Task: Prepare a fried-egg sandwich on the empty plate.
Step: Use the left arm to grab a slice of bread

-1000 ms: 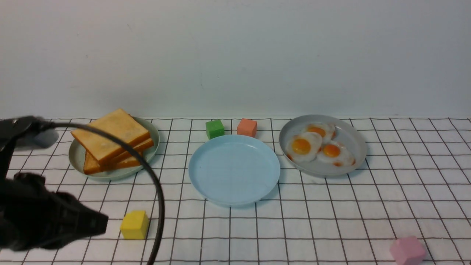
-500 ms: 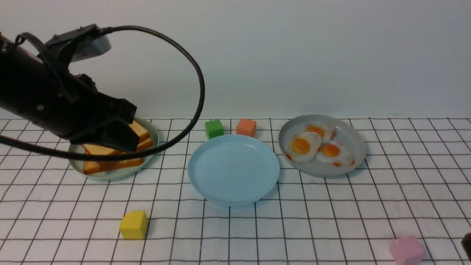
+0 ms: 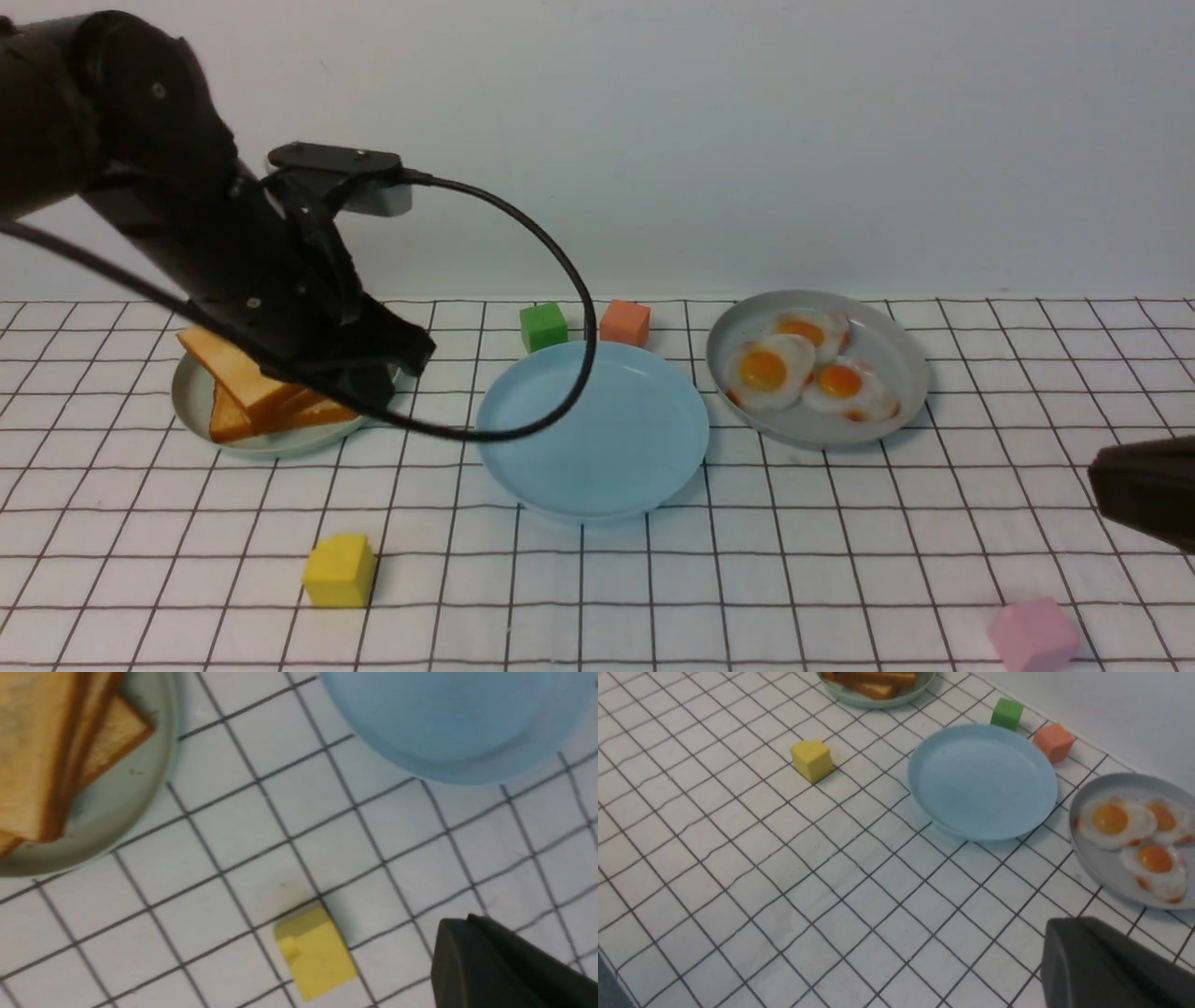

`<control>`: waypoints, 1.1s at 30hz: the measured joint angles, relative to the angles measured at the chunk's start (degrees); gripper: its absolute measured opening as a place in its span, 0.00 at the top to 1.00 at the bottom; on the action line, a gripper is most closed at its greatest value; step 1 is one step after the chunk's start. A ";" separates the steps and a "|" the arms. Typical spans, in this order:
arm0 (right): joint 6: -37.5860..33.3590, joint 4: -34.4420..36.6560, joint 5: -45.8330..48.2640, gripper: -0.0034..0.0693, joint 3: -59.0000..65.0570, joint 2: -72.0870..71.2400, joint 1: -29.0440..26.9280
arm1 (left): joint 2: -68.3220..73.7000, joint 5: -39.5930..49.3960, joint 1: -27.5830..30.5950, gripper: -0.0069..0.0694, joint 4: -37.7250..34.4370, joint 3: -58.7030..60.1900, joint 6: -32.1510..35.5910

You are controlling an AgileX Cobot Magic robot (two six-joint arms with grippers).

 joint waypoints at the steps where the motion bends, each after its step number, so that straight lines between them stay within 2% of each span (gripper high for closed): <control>1: 0.00 0.00 -0.13 0.94 0.00 0.00 0.00 | 2.25 0.72 1.08 0.92 1.38 -2.06 -0.70; 6: 0.00 0.00 0.55 0.93 0.00 0.00 0.07 | 10.61 1.58 6.24 0.92 3.98 -11.30 -1.76; 12: 0.00 0.00 1.30 0.93 0.00 0.04 0.07 | 18.42 3.08 8.28 0.89 5.13 -18.92 -1.82; 15: 0.00 -0.21 1.36 0.93 0.00 0.04 0.07 | 20.38 3.08 8.43 0.81 7.46 -20.32 -0.78; 16: 0.00 -0.55 1.36 0.93 0.00 0.18 0.07 | 21.13 3.08 8.43 0.74 9.19 -20.46 -0.18; 17: 0.00 -0.65 1.36 0.93 0.00 0.18 0.07 | 21.21 3.08 8.43 0.73 9.53 -20.46 -0.17; 21: 0.04 -2.04 1.44 0.93 0.00 0.30 0.07 | 22.22 3.18 8.43 0.51 13.44 -20.47 0.07; 22: 0.04 -2.22 1.44 0.93 0.00 0.30 0.07 | 22.45 3.12 8.43 0.49 13.79 -20.47 0.07; 26: 0.04 -2.53 1.54 0.92 0.00 0.30 0.07 | 23.90 2.83 8.43 0.43 14.20 -20.53 0.07; 33: 0.04 -3.64 1.41 0.92 0.00 0.30 0.07 | 26.95 1.70 8.16 0.42 16.48 -20.59 0.25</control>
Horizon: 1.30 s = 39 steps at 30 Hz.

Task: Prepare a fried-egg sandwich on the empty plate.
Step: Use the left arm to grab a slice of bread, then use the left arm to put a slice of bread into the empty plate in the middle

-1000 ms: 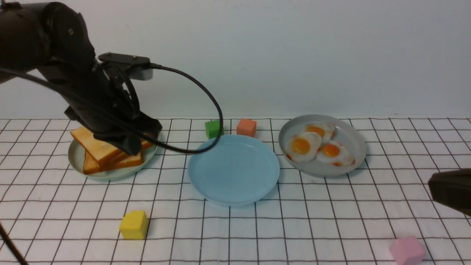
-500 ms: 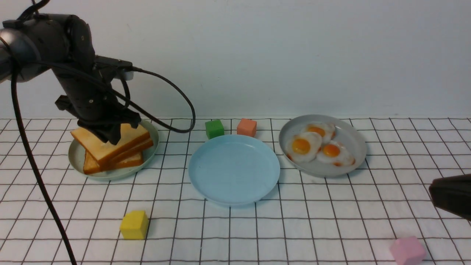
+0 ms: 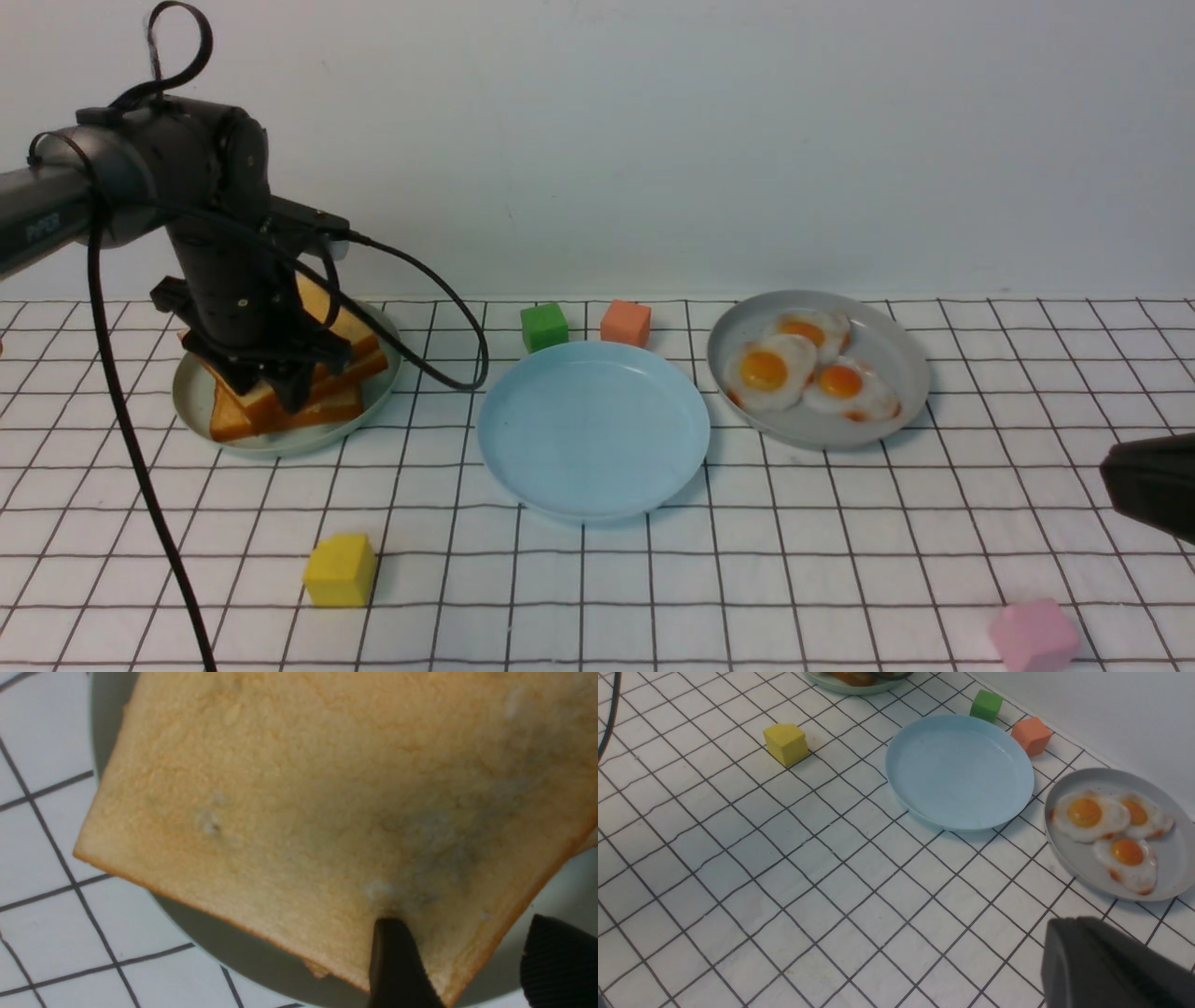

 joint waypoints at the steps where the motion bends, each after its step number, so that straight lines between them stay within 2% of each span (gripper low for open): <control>1: 0.00 -0.01 0.00 0.92 0.00 0.00 0.00 | -0.01 -0.10 0.00 0.42 0.01 -0.04 0.00; 4: 0.00 -0.01 -0.05 0.91 0.00 0.00 0.00 | 0.60 -0.41 0.00 0.42 0.62 -0.04 -0.15; 8: 0.00 -0.01 -0.05 0.91 0.00 0.00 0.00 | 0.86 -0.41 -0.07 0.52 1.43 -0.29 -1.94; 13: 0.00 -0.05 0.92 0.91 0.00 0.00 0.00 | 0.91 -0.54 -0.07 0.85 1.60 -0.49 -2.34; 15: 0.00 -0.05 1.38 0.91 0.00 0.00 0.00 | 0.91 -0.54 -0.19 0.90 1.60 -0.49 -2.39; 23: 0.00 -0.05 1.13 0.90 0.00 0.00 0.00 | -2.12 1.87 -0.49 0.91 1.02 -0.74 -3.47; 27: 0.08 -0.99 0.95 0.89 0.00 0.00 0.00 | -7.77 2.49 -3.03 0.91 -1.03 -0.74 -3.65; 32: 3.52 -3.55 1.00 0.89 0.00 -0.69 0.00 | -10.05 2.31 -10.86 0.91 -3.18 -1.18 -3.60; 35: 9.51 -7.86 2.00 0.89 0.00 -2.48 0.00 | -8.73 1.73 -18.08 0.91 -4.14 -1.18 -3.60; 39: 16.68 -13.03 3.96 0.89 0.00 -4.43 0.00 | -6.31 -0.40 -23.96 0.91 -4.22 -1.18 -3.60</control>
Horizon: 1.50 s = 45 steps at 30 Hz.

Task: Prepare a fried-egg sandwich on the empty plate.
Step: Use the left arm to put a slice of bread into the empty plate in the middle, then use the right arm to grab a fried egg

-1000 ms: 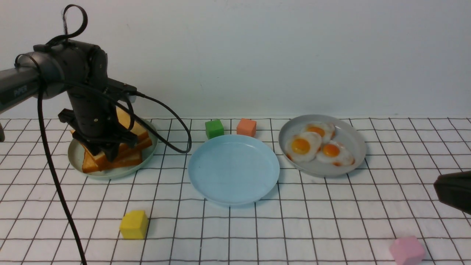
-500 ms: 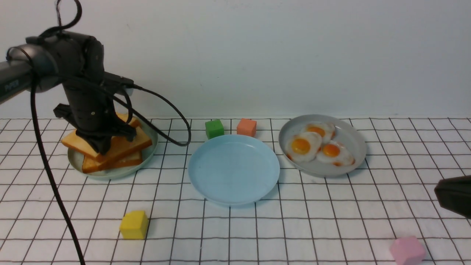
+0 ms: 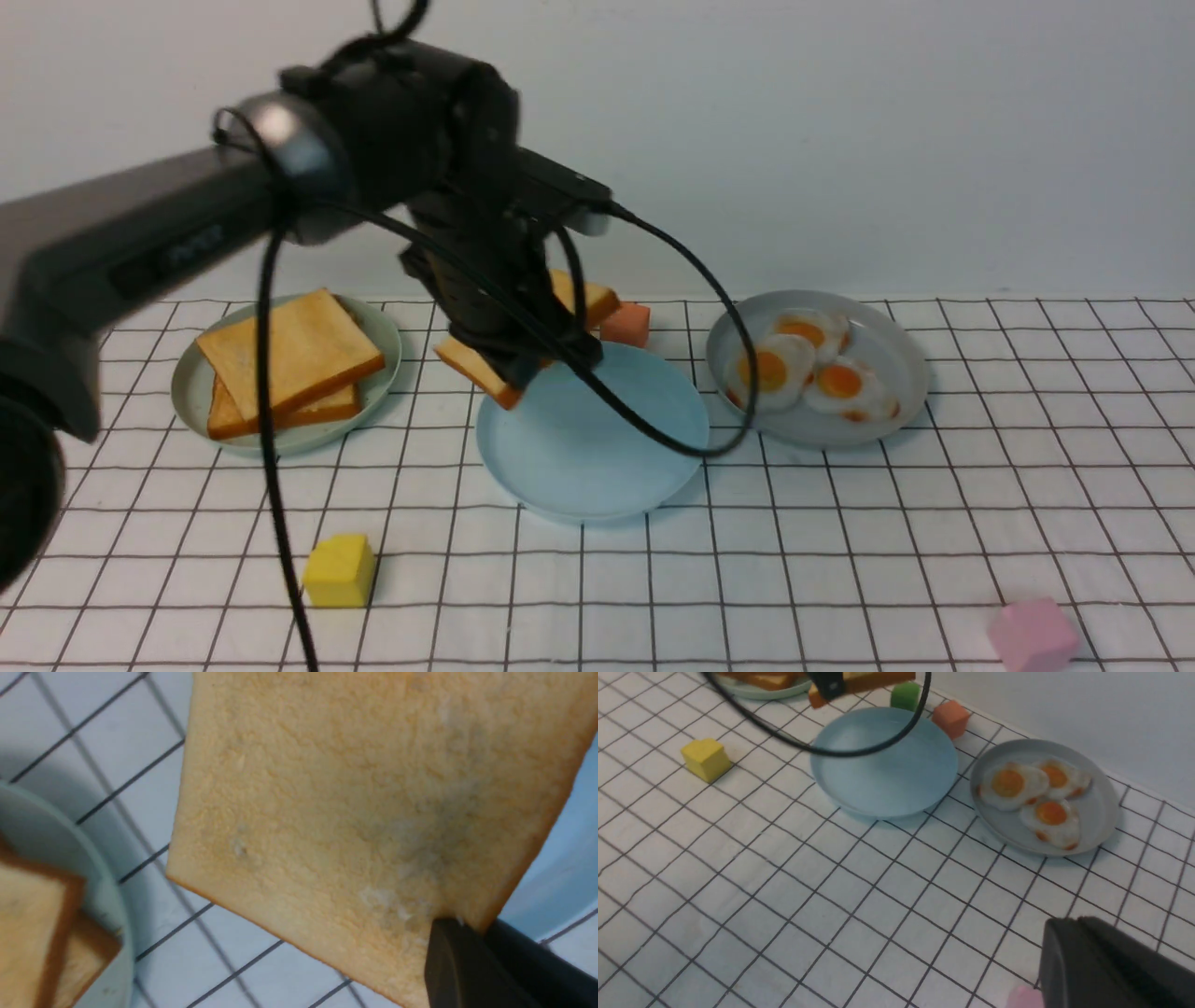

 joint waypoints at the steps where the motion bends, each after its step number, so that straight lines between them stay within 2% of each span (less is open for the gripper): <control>1: 1.28 -0.86 0.46 0.89 0.00 -0.28 0.00 | 0.65 -0.67 -1.18 0.91 0.00 0.00 0.00; 4: 4.36 -2.94 1.62 0.89 0.00 -1.24 0.00 | 2.66 -3.40 -3.72 0.91 0.20 0.00 0.00; 10: 5.15 -3.12 3.56 0.89 0.00 -1.65 0.00 | 5.26 -5.71 -4.65 0.90 0.92 0.00 0.00; 13: 5.20 -2.99 4.34 0.89 0.00 -1.65 0.00 | 6.78 -5.62 -4.60 0.85 1.95 0.00 0.00; 16: 5.20 -2.95 4.54 0.89 0.00 -1.65 0.00 | 7.29 -5.36 -4.60 0.74 2.17 0.00 0.00; 22: 6.13 -2.86 4.58 0.89 0.00 -1.53 0.00 | 7.12 -1.72 -4.60 0.38 2.16 -0.82 -1.56; 24: 7.28 -2.86 4.58 0.88 -0.02 -1.01 0.00 | 6.40 1.09 -4.60 0.30 1.67 -1.85 -3.41; 26: 8.20 -3.24 4.53 0.88 -0.02 0.63 0.00 | 4.70 3.70 -4.60 0.28 0.18 -3.45 -6.40; 28: 8.88 -4.14 3.87 0.88 -0.07 3.12 0.00 | 1.95 6.85 -4.66 0.31 -1.66 -5.74 -8.72; 30: 10.08 -6.13 2.05 0.88 -0.18 7.01 0.00 | -2.41 9.95 -5.08 0.41 -3.07 -7.72 -9.88; 34: 14.33 -11.33 -0.83 0.88 -2.43 16.56 -0.15 | -12.68 11.95 -6.39 0.75 -3.90 -8.23 -10.07; 35: 15.07 -11.70 -1.18 0.88 -3.01 17.66 -0.39 | -13.78 12.08 -6.52 0.79 -3.95 -7.98 -10.07; 36: 16.24 -12.62 -1.66 0.88 -4.75 22.02 -1.57 | -18.17 12.40 -6.89 0.91 -4.31 -6.04 -10.07; 38: 16.79 -12.76 -1.92 0.88 -6.21 25.60 -2.89 | -21.90 12.62 -7.00 0.93 -5.11 -3.89 -10.07; 41: 16.34 -11.34 -3.56 0.88 -10.61 33.43 -8.40 | -31.15 12.62 -7.00 0.93 -6.49 5.91 -10.07; 45: 10.44 -3.28 -5.67 0.87 -15.72 42.14 -15.10 | -40.34 11.78 -7.00 0.93 -6.99 19.49 -10.07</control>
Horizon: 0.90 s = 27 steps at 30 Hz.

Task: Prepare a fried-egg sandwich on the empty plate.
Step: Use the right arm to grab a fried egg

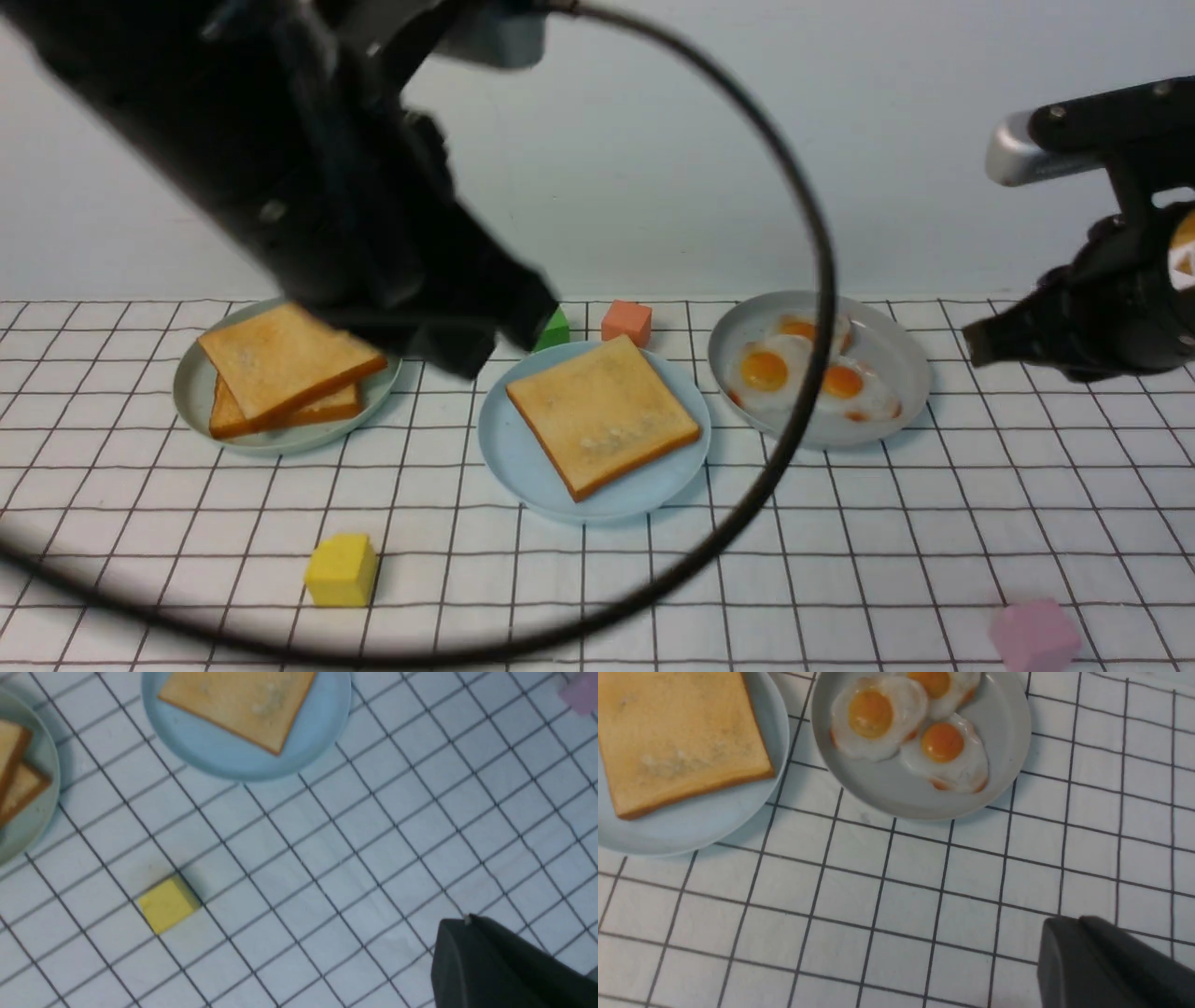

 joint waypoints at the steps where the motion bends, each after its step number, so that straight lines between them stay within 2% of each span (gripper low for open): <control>1: -0.42 0.52 -0.13 0.87 -0.27 0.45 0.00 | -0.52 -0.17 0.00 0.93 0.00 0.72 0.00; 5: -11.04 15.20 -1.18 0.85 -6.85 10.60 -5.62 | -12.79 -5.88 0.00 0.93 -1.36 15.21 0.52; 8: -14.77 21.12 -1.38 0.82 -10.31 16.00 -7.40 | -17.79 -10.00 0.00 0.93 -3.01 20.48 2.43; 10: -18.16 26.67 -1.38 0.75 -14.37 22.48 -8.87 | -23.69 -15.36 0.00 0.93 -5.23 25.12 5.76; 11: -18.44 27.28 -1.38 0.74 -15.07 22.98 -8.94 | -24.50 -16.27 0.00 0.93 -5.42 25.38 6.27; 13: -19.87 29.55 -1.45 0.64 -20.29 29.75 -9.83 | -28.88 -22.05 0.00 0.93 -8.00 28.19 8.82; 14: -19.99 29.73 -1.45 0.63 -20.68 30.70 -9.82 | -29.17 -22.05 0.00 0.93 -8.14 28.30 8.97; 18: -20.52 30.29 -1.58 0.45 -29.89 40.53 -10.10 | -33.27 -28.07 0.00 0.93 -10.81 29.03 10.98; 20: -20.61 30.29 -1.58 0.40 -33.95 44.37 -10.10 | -33.81 -29.72 0.00 0.93 -11.05 29.05 11.14; 27: -18.86 29.75 -1.58 0.36 -42.85 52.17 -10.10 | -33.74 -30.47 0.00 0.93 -11.26 29.12 11.31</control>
